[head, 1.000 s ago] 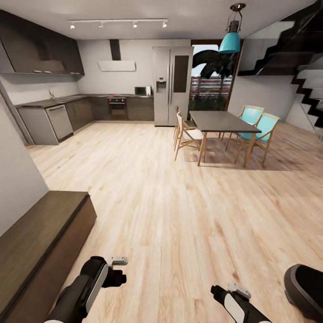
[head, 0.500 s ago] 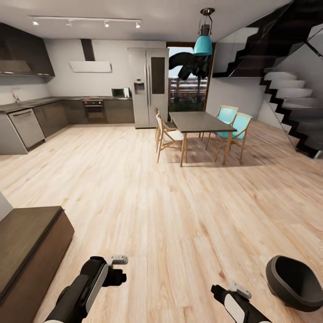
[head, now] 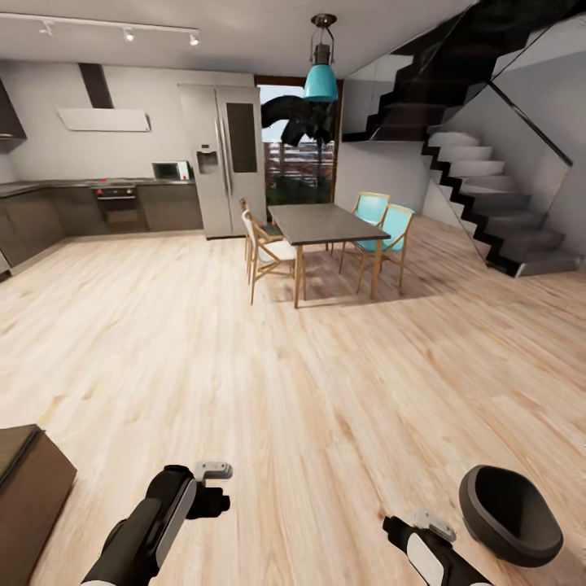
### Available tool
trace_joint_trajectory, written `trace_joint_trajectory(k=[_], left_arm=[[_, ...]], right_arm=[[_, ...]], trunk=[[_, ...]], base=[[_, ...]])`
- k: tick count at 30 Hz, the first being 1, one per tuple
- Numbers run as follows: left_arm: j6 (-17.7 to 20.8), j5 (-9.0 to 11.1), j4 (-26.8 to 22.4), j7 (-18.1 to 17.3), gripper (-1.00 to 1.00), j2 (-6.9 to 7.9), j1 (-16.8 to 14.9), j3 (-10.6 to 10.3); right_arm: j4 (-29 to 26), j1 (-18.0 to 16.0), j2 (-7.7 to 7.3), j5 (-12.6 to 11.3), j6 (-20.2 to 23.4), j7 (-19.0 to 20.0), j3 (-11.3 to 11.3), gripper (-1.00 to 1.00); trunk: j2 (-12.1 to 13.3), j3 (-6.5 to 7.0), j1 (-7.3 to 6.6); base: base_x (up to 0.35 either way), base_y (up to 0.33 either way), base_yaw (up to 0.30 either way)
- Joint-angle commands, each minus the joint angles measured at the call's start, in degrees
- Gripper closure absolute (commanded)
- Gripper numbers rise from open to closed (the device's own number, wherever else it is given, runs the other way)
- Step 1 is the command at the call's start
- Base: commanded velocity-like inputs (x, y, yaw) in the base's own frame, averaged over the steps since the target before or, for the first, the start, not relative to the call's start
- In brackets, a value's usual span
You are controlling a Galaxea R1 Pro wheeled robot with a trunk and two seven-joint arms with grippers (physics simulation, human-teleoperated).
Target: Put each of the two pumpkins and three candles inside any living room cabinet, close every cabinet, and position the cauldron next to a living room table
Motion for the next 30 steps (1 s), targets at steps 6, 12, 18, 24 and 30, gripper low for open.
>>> trace_joint_trajectory(k=[6, 12, 18, 24, 30], left_arm=[[0.0, 0.0, 0.0, 0.0, -1.00, -0.01, 0.0, 0.0], [0.0, 0.0, 0.0, 0.1, -1.00, -0.01, 0.0, 0.0], [0.0, 0.0, 0.0, 0.1, -1.00, -0.01, 0.0, -0.1], [0.0, 0.0, 0.0, 0.0, -1.00, -0.01, 0.0, -0.1], [0.0, 0.0, 0.0, 0.0, -1.00, 0.05, 0.0, -0.1]], right_arm=[[0.0, 0.0, 0.00, 0.0, 0.0, 0.0, 0.0, -1.00], [0.4, 0.0, -0.05, 0.0, 0.0, 0.0, 0.0, -1.00], [1.9, 0.0, -0.08, 0.0, -0.2, 0.0, -0.1, -1.00], [2.0, 0.0, -0.09, 0.0, -0.2, 0.0, -0.1, -1.00], [2.0, 0.0, -0.09, 0.0, -0.2, 0.0, -0.1, -1.00]], trunk=[[0.0, 0.00, 0.00], [0.0, 0.00, 0.00], [0.0, 0.00, 0.00], [0.0, 0.00, 0.00], [0.0, 0.00, 0.00]], base=[[0.325, 0.000, -0.289], [0.325, 0.000, -0.290], [0.316, 0.000, -0.290], [0.260, 0.000, -0.290], [0.134, 0.000, -0.290]])
